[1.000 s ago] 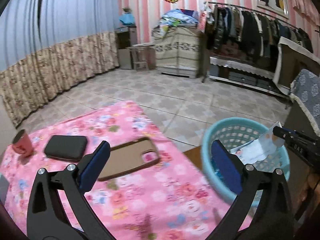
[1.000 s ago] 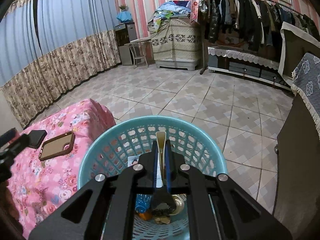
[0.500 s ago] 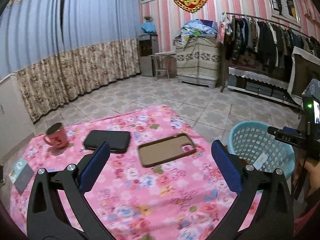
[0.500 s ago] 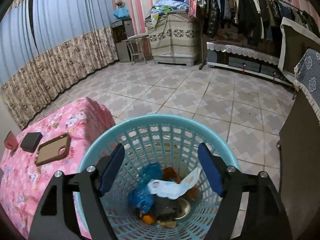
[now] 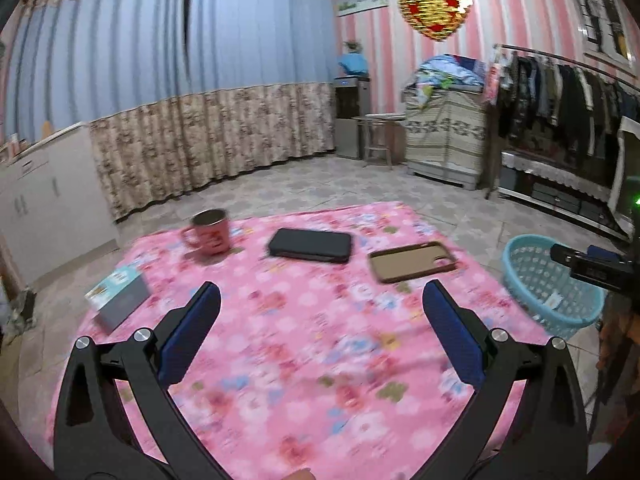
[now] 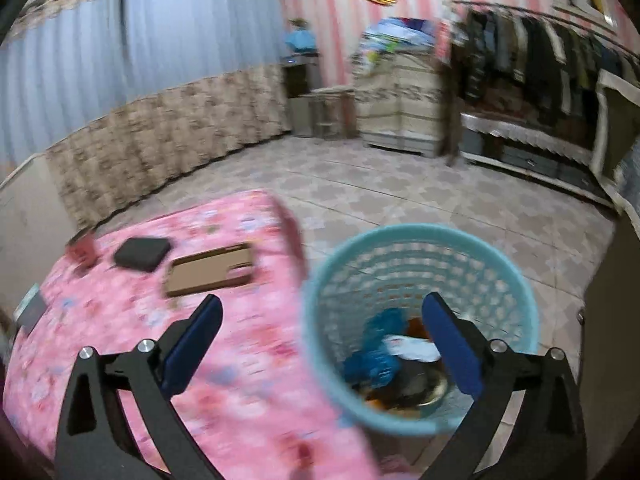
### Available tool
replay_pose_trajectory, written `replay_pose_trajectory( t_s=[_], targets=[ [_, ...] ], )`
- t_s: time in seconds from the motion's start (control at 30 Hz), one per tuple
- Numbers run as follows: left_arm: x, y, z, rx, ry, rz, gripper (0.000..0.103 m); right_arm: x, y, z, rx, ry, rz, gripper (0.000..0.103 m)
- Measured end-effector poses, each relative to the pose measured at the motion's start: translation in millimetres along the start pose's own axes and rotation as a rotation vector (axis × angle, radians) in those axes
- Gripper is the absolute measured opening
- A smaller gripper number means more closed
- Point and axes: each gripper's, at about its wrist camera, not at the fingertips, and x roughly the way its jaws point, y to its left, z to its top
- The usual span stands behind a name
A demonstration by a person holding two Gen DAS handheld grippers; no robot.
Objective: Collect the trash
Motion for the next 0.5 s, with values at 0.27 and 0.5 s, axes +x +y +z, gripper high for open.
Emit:
replay_pose_trajectory(
  t_s=[0.27,0.5],
  targets=[
    [-20.6,38.8,-30.6,-0.066,0.014,0.070,0.098,-52.0,74.5,-23.1,-0.124,-0.064,0.123,0.099],
    [-23.2,46.6,-59.5,-0.094,0.021,0.087,0.098,-80.0,120.5,-59.0,-0.230,-0.097,0.170,0.098]
  ],
)
